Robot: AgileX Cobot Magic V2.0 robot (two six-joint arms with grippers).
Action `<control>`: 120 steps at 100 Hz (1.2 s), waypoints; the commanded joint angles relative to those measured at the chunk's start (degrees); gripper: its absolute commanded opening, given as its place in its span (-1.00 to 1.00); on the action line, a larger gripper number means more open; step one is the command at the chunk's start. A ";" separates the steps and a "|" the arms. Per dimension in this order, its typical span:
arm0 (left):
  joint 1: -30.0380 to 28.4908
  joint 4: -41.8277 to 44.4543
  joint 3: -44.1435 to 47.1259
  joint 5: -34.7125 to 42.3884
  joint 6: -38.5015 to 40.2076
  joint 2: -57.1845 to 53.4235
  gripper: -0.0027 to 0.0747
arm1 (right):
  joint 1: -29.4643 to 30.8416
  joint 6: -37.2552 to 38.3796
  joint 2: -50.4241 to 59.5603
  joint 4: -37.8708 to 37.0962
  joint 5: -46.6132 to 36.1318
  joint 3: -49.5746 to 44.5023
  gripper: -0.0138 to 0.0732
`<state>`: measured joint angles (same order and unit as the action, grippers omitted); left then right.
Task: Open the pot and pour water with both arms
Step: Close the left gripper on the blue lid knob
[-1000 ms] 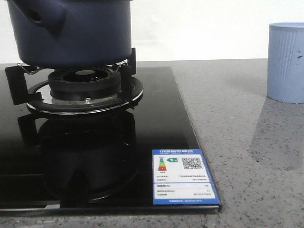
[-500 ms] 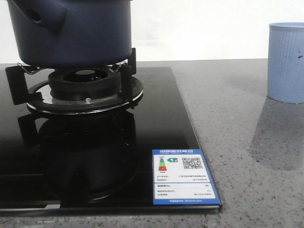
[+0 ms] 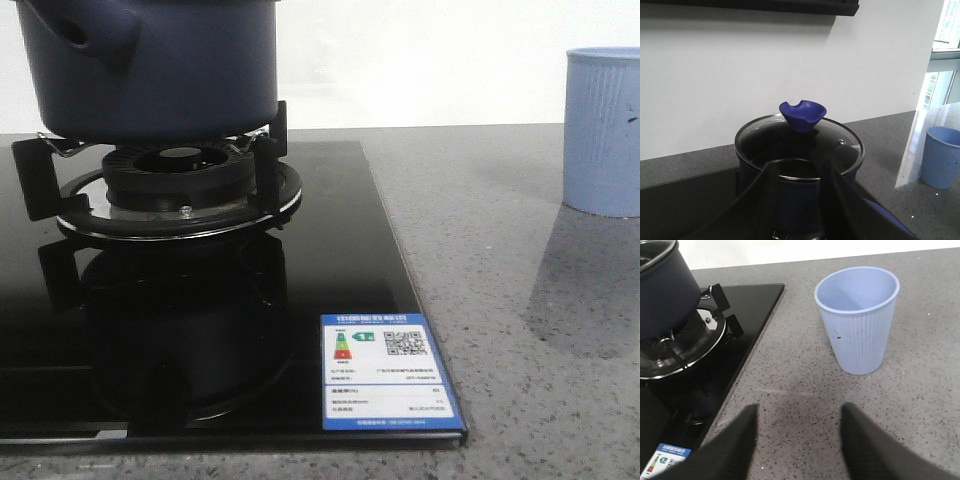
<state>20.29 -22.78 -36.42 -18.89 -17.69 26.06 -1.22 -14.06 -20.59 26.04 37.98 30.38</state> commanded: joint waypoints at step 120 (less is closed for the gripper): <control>9.35 -0.56 -11.55 27.25 -0.55 36.38 0.43 | -0.10 -0.98 -0.91 2.77 -3.99 2.03 0.40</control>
<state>29.18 -23.79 -44.59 4.12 -18.11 61.14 -1.31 -14.18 -20.59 27.51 37.98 30.38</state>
